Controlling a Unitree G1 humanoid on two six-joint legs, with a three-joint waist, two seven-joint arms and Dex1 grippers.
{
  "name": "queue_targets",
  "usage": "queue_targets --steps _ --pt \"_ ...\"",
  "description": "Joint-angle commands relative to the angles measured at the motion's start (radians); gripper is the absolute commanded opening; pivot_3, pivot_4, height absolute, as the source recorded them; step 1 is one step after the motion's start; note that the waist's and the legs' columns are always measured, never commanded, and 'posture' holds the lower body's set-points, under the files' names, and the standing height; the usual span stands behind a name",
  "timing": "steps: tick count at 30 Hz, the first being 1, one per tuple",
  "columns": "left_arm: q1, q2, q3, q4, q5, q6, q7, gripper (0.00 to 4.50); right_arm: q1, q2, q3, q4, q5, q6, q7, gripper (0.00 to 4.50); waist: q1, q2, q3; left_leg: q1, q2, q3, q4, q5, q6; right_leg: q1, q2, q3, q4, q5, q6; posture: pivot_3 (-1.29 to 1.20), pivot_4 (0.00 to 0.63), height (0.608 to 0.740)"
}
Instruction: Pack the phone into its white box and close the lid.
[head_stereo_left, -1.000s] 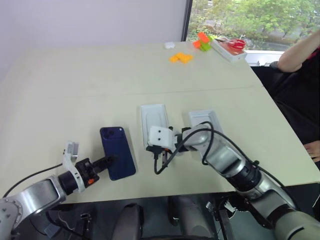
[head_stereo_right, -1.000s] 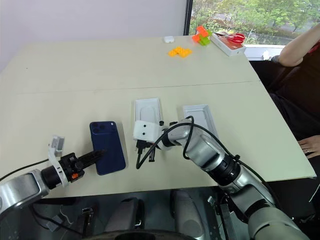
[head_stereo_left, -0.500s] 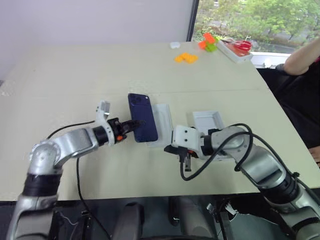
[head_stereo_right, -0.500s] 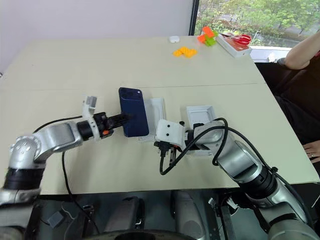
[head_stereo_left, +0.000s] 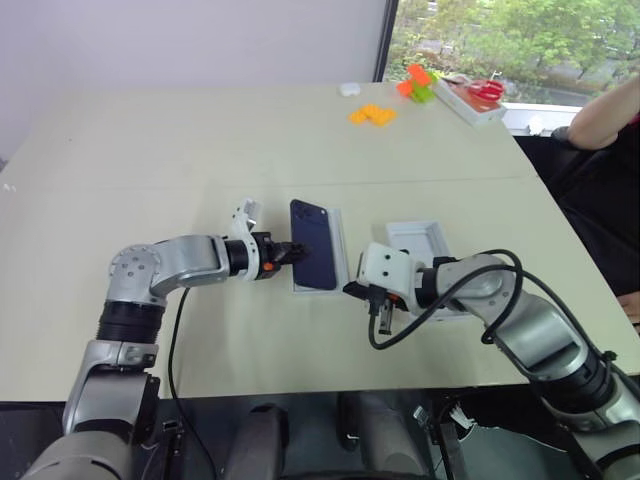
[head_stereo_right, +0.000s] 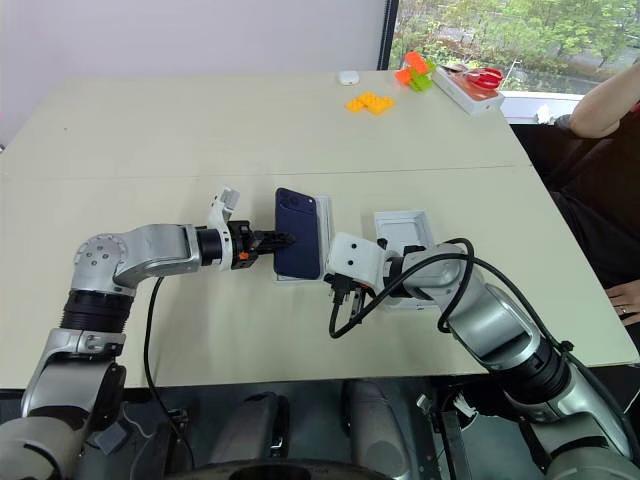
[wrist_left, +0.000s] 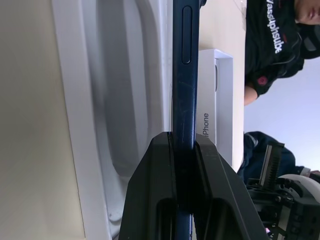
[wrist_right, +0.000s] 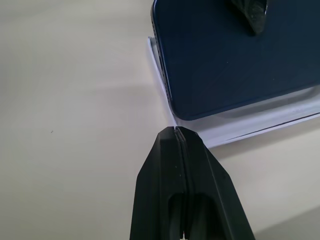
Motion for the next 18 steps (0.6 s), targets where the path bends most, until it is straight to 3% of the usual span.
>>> queue_targets --steps 1,18 --pt "-0.017 -0.006 0.021 -0.021 -0.021 -0.004 0.005 0.01 -0.003 -0.008 -0.021 -0.012 0.007 -0.002 -0.010 0.00 0.001 0.000 0.000 0.000 0.000 0.000 0.000 0.000 -0.001 0.000 0.000 0.000 0.000 0.000 0.000 0.00 0.150 0.726" --pt "-0.039 -0.042 0.030 0.022 0.058 -0.005 -0.039 0.01 -0.011 -0.016 -0.004 0.007 0.003 -0.015 -0.008 0.00 0.001 0.000 0.000 0.000 -0.001 -0.001 0.000 0.001 -0.001 0.000 0.000 0.000 0.001 0.000 0.000 0.00 0.150 0.726"
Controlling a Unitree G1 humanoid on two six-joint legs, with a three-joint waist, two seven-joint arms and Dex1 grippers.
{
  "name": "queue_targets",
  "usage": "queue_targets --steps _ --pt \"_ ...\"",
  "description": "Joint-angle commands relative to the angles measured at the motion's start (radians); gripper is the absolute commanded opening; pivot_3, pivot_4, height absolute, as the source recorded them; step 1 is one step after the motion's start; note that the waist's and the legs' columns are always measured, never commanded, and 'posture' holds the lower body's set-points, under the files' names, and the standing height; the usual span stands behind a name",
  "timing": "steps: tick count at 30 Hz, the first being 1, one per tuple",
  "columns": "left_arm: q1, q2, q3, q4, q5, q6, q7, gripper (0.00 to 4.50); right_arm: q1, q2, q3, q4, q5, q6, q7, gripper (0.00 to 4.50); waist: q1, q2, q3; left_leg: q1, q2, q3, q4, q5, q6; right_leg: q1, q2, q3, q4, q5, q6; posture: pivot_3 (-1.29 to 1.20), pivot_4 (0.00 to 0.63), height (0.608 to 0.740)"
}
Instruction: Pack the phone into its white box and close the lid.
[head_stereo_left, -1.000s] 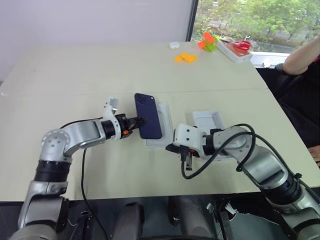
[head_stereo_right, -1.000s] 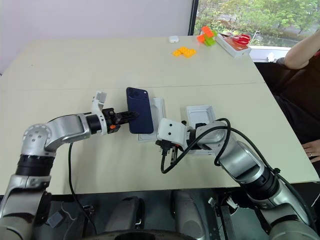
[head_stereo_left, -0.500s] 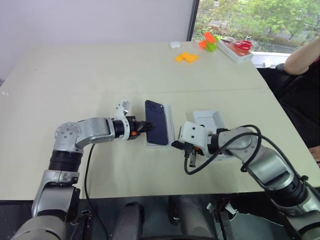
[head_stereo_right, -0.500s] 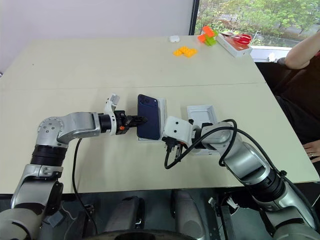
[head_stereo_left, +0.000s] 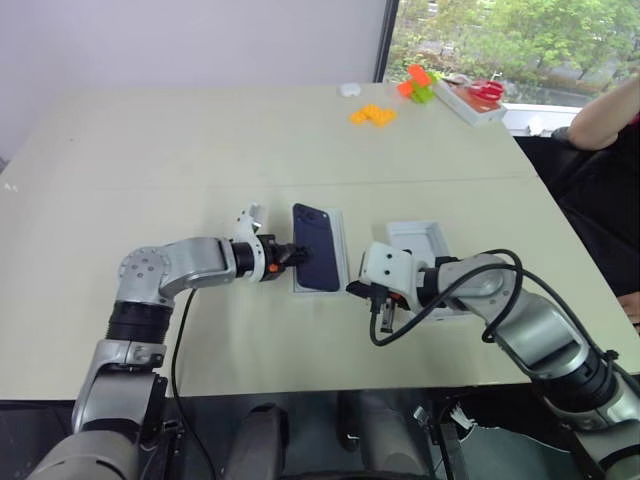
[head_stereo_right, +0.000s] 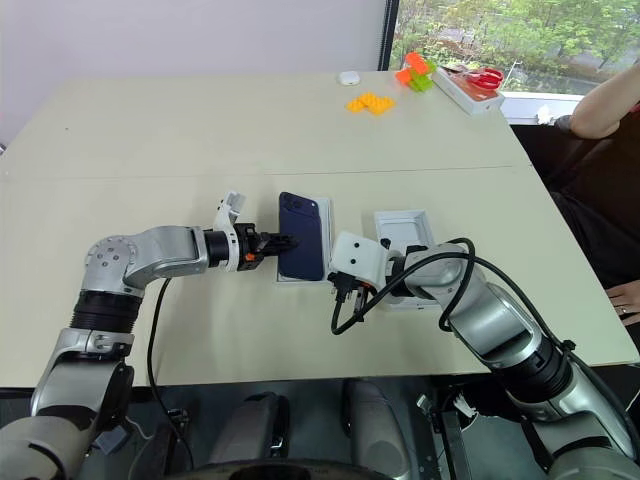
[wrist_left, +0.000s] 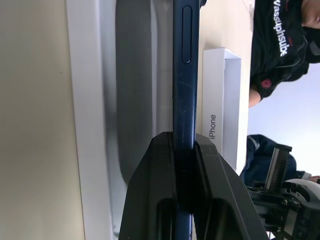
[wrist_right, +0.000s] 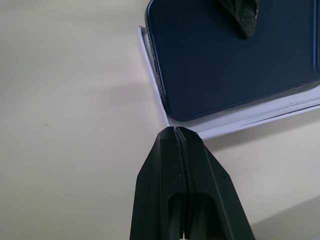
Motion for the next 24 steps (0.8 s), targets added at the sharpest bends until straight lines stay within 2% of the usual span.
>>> queue_targets --steps 1,24 --pt "-0.034 -0.004 0.032 -0.002 0.019 0.004 -0.038 0.01 -0.010 -0.004 -0.006 -0.012 0.002 -0.011 -0.002 0.00 0.000 0.000 0.000 0.000 0.000 0.000 0.000 0.000 0.000 0.000 0.000 0.000 0.000 0.000 0.000 0.00 0.150 0.726" --pt "-0.077 -0.052 0.082 0.065 0.173 0.083 -0.153 0.01 0.029 0.016 -0.104 -0.009 0.093 0.019 -0.044 0.00 -0.002 0.000 0.000 0.000 0.000 0.000 0.000 0.000 0.000 0.000 0.000 0.000 0.001 0.000 0.000 0.00 0.150 0.726"
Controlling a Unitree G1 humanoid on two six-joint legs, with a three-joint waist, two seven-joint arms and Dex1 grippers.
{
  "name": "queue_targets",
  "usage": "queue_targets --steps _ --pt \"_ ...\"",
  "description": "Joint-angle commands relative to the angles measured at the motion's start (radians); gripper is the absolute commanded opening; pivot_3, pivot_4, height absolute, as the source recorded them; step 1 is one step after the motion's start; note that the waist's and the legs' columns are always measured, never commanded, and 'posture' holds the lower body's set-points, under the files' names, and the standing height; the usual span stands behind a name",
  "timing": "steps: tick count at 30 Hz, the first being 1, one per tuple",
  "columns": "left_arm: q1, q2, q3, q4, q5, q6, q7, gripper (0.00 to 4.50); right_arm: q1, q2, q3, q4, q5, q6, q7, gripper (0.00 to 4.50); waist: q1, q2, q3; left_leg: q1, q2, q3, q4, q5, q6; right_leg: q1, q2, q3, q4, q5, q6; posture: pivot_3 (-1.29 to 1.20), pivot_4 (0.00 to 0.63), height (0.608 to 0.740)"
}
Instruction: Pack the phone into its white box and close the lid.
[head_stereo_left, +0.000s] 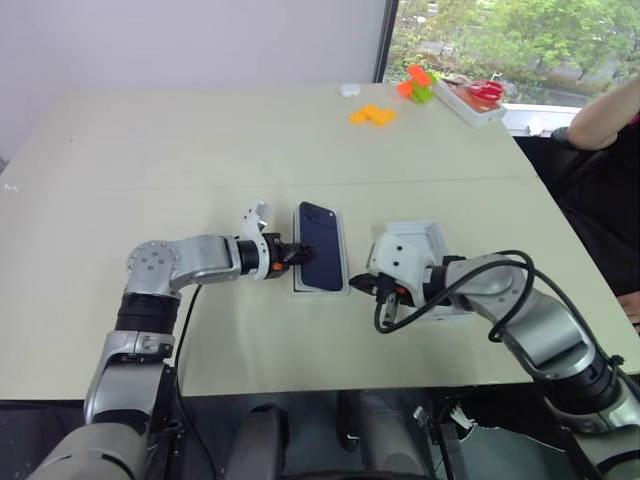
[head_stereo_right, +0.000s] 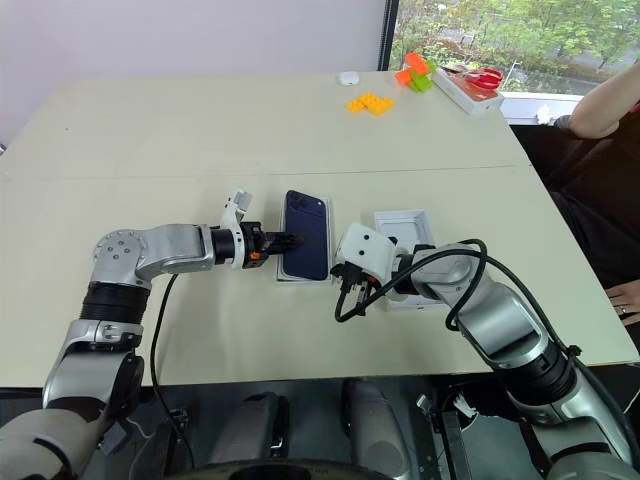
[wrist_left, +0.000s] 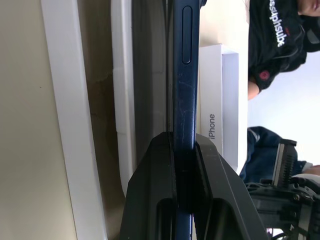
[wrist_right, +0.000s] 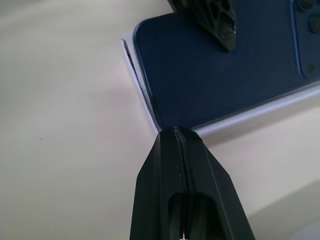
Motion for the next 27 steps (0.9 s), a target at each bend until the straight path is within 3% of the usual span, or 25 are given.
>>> queue_targets --steps 1,2,3,9,14,21,24,27 --pt "-0.033 -0.004 0.040 -0.010 0.012 0.013 -0.024 0.01 -0.001 -0.002 -0.026 -0.009 0.015 -0.006 -0.006 0.00 0.000 0.000 0.000 0.000 0.000 0.000 0.000 0.000 0.000 0.000 0.000 0.000 0.000 0.000 0.000 0.00 0.150 0.726" --pt "-0.033 -0.005 0.044 -0.009 0.016 0.015 -0.025 0.97 -0.001 -0.002 -0.025 -0.007 0.016 -0.007 -0.006 0.00 0.000 0.000 0.000 0.000 0.000 0.000 0.000 0.000 0.000 0.000 0.000 0.000 0.000 0.000 0.000 0.00 0.150 0.726" --pt "-0.033 -0.007 0.047 -0.009 0.020 0.018 -0.026 1.29 -0.002 -0.003 -0.025 -0.007 0.016 -0.008 -0.007 0.00 0.000 0.000 0.000 0.000 0.000 0.000 0.000 0.000 0.000 0.000 0.000 0.000 0.000 0.000 0.000 0.00 0.150 0.726" --pt "-0.026 0.005 0.072 -0.039 0.016 0.041 -0.032 4.26 -0.004 -0.005 -0.018 -0.001 0.018 -0.013 -0.011 0.00 -0.001 0.000 0.000 0.001 0.000 0.000 0.001 0.000 0.000 0.001 0.000 0.000 0.001 0.000 0.000 0.00 0.150 0.726" --pt "0.014 0.081 0.083 -0.136 -0.052 0.081 -0.014 4.43 -0.003 -0.003 -0.016 -0.002 0.017 -0.013 -0.014 0.00 -0.004 0.000 0.000 0.003 0.001 0.000 0.000 0.000 0.000 0.001 0.001 0.001 0.003 0.000 0.000 0.00 0.150 0.726" --pt "0.088 0.301 0.097 -0.336 -0.146 0.094 -0.107 4.43 -0.001 -0.005 -0.015 0.009 0.015 -0.026 -0.013 0.00 -0.001 0.000 0.000 0.003 0.001 0.000 0.000 0.000 0.000 0.001 0.001 0.000 0.004 0.000 0.000 0.00 0.150 0.726" --pt "0.131 0.384 0.123 -0.394 0.005 0.054 -0.163 4.43 -0.006 -0.002 -0.013 0.020 0.012 -0.038 -0.011 0.00 -0.001 0.000 0.000 0.003 0.001 0.001 0.000 0.000 0.000 0.001 0.001 0.000 0.003 0.000 0.000 0.00 0.150 0.726" --pt "0.171 0.407 0.146 -0.447 0.142 -0.017 -0.223 4.43 -0.009 0.001 -0.013 0.031 0.010 -0.050 -0.012 0.00 -0.001 0.000 0.000 0.003 0.001 0.001 0.000 0.000 0.000 0.001 0.001 0.001 0.002 -0.002 -0.003 0.00 0.150 0.726"
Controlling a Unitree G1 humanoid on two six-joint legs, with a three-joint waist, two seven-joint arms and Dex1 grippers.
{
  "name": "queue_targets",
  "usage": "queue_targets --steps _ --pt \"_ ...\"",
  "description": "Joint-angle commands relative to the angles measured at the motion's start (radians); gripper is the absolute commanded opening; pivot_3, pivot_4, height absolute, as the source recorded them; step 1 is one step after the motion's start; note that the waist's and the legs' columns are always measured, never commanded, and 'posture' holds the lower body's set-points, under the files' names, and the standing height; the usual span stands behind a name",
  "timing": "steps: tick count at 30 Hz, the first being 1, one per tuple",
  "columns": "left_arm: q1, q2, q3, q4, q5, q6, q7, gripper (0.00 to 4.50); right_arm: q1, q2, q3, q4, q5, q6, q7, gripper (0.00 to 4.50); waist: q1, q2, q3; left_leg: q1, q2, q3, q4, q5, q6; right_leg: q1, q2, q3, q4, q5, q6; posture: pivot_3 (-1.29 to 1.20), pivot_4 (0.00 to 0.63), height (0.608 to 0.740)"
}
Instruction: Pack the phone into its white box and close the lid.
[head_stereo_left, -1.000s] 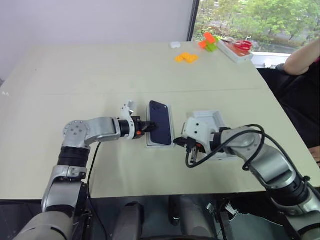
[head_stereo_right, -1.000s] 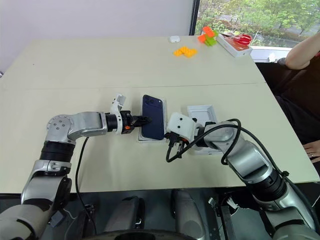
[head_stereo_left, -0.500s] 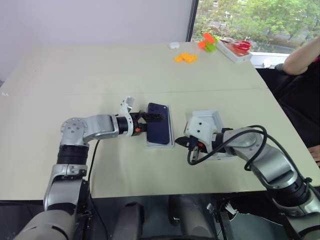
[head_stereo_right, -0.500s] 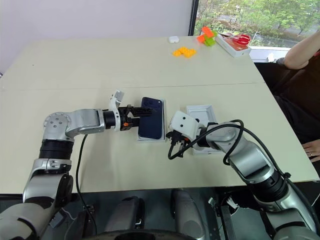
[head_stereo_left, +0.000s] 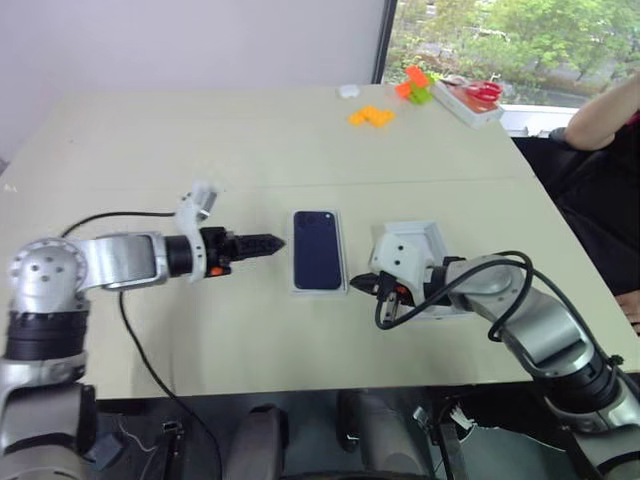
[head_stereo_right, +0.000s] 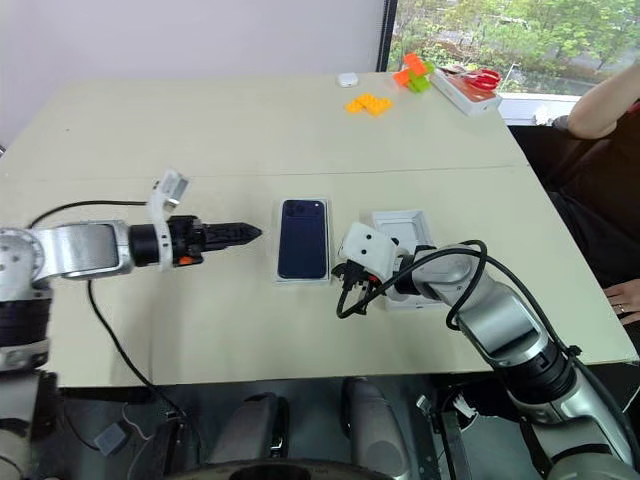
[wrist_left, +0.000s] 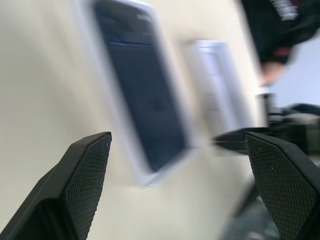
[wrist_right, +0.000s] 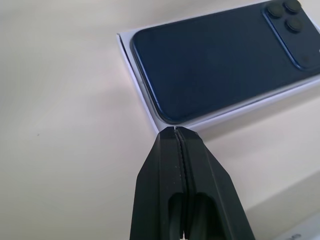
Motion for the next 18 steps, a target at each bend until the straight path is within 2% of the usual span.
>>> queue_targets --steps 1,5,7,8,10,12,16,17,18 --pt "0.062 0.021 0.045 -0.134 0.240 -0.151 -0.087 4.43 -0.016 0.007 -0.016 0.000 -0.001 -0.032 -0.007 0.00 0.001 0.000 0.000 0.000 0.000 0.000 0.000 0.000 0.000 0.000 0.000 0.000 0.000 0.000 0.000 0.00 0.150 0.726" --pt "0.226 0.046 -0.043 -0.346 0.708 -0.442 -0.159 4.43 -0.024 0.022 -0.027 0.023 -0.009 -0.050 -0.029 0.00 -0.001 0.000 0.000 0.000 0.000 0.001 -0.001 0.000 0.000 0.000 0.000 0.001 -0.001 0.000 -0.001 0.00 0.150 0.726" --pt "0.313 0.051 -0.096 -0.396 0.832 -0.534 -0.267 4.43 -0.035 0.031 -0.027 0.042 -0.021 -0.064 -0.044 0.00 0.001 0.000 0.000 0.000 0.000 0.001 -0.001 0.000 0.000 0.000 0.000 0.001 -0.002 0.000 -0.001 0.00 0.150 0.726" --pt "0.340 0.042 -0.107 -0.401 0.874 -0.573 -0.306 4.20 -0.040 0.034 -0.025 0.049 -0.026 -0.071 -0.049 0.00 0.001 0.000 0.000 0.000 0.000 0.001 -0.001 0.000 0.000 0.000 0.000 0.001 -0.002 0.000 -0.001 0.00 0.150 0.726" --pt "0.364 -0.017 -0.076 -0.382 0.871 -0.594 -0.332 3.59 -0.048 0.042 -0.025 0.062 -0.032 -0.083 -0.057 0.00 0.003 0.000 0.000 -0.001 0.000 0.002 -0.001 0.000 0.000 0.000 0.000 0.001 -0.002 0.000 -0.001 0.00 0.150 0.726" --pt "0.356 -0.050 -0.077 -0.362 0.896 -0.604 -0.365 2.58 -0.055 0.051 -0.024 0.072 -0.033 -0.091 -0.060 0.00 0.004 -0.001 -0.001 -0.002 0.000 0.001 0.000 0.000 0.000 0.000 0.000 0.000 -0.002 -0.001 0.000 0.00 0.150 0.726" --pt "0.276 -0.054 -0.195 -0.356 1.063 -0.623 -0.440 0.43 -0.061 0.066 -0.028 0.077 -0.022 -0.096 -0.052 0.00 0.002 -0.002 -0.001 -0.002 0.001 0.001 0.000 0.000 0.000 0.000 0.001 0.000 -0.003 -0.001 0.002 0.00 0.150 0.726" --pt "0.250 -0.066 -0.220 -0.354 1.090 -0.622 -0.453 0.07 -0.061 0.069 -0.029 0.075 -0.018 -0.096 -0.050 0.00 0.002 -0.002 -0.001 -0.002 0.001 0.001 0.000 0.000 0.001 0.000 0.001 0.000 -0.003 0.000 0.002 0.00 0.150 0.726" --pt "0.220 -0.082 -0.246 -0.351 1.113 -0.611 -0.461 0.07 -0.061 0.072 -0.031 0.072 -0.014 -0.094 -0.050 0.00 0.002 -0.002 -0.001 -0.002 0.001 0.001 0.000 0.000 0.001 0.000 0.001 0.000 -0.003 0.002 0.003 0.00 0.150 0.726"
